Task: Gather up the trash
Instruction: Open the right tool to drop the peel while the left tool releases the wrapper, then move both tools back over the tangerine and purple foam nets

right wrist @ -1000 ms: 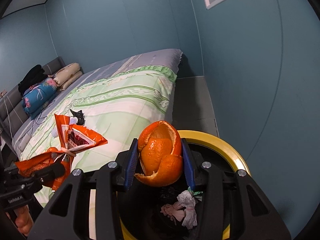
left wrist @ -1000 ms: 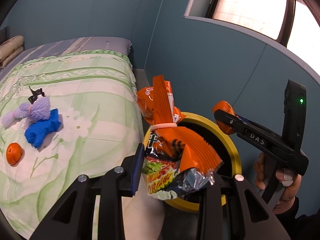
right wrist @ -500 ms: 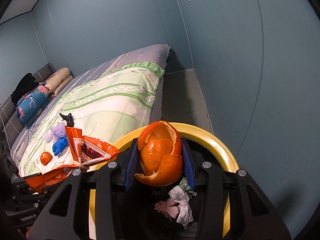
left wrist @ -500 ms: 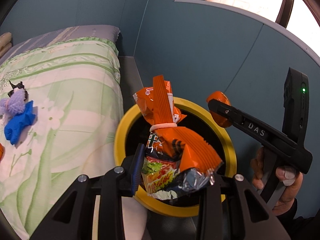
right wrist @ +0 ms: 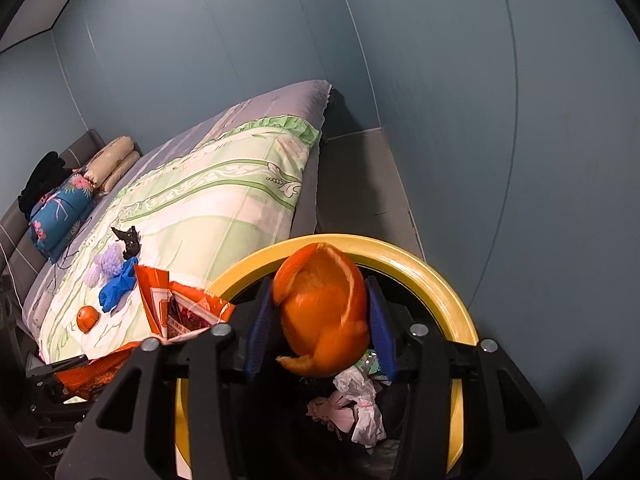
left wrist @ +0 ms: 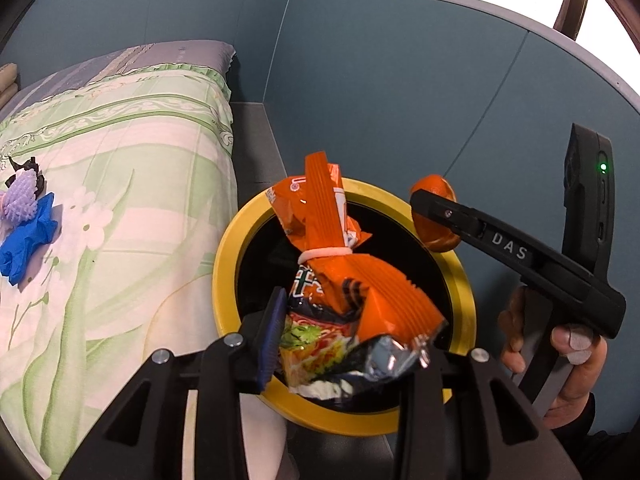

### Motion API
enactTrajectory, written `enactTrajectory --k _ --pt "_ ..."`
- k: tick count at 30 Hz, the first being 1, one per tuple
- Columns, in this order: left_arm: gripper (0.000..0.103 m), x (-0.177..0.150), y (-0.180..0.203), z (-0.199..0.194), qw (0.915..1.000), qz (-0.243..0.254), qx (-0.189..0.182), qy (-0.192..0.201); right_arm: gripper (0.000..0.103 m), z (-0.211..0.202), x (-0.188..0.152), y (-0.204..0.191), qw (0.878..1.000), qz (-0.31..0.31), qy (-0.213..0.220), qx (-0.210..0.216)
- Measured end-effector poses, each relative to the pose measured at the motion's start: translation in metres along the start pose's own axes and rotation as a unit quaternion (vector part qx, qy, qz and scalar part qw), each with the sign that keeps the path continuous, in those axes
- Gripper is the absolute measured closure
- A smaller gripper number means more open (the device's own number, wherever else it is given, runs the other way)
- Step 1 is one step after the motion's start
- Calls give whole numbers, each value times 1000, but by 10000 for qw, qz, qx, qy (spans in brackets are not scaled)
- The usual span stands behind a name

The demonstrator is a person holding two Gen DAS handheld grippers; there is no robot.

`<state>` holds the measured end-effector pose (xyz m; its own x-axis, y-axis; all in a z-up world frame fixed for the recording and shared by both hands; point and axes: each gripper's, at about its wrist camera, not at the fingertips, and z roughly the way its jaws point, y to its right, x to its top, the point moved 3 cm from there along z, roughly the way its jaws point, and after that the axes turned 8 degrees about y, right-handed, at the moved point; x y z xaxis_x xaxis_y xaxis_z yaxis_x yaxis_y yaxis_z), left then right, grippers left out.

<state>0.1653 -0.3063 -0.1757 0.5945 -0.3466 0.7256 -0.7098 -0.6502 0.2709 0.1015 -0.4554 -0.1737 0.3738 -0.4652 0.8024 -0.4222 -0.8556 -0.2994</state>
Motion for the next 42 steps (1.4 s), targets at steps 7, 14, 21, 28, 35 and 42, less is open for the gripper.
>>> enactTrajectory --k 7,14,21,28,35,42 --pt "39 0 -4 -7 9998 -94 33 147 49 -5 6 6 9998 109 144 -63" --pt "35 0 -25 -20 9992 -187 211 292 46 -13 14 3 9995 105 310 15" --pt "30 4 -69 -48 9958 -508 491 582 40 -11 23 -32 9987 -248 363 239" --pt "30 5 -129 -87 9875 -947 903 877 39 4 29 -90 9960 -623 340 545" --pt "29 8 -181 -125 9784 -1173 1296 1104 35 22 30 -149 9905 -966 331 926" --pt "23 0 -221 -155 9685 -1350 1644 1297 33 44 26 -208 9816 -1396 294 1271"
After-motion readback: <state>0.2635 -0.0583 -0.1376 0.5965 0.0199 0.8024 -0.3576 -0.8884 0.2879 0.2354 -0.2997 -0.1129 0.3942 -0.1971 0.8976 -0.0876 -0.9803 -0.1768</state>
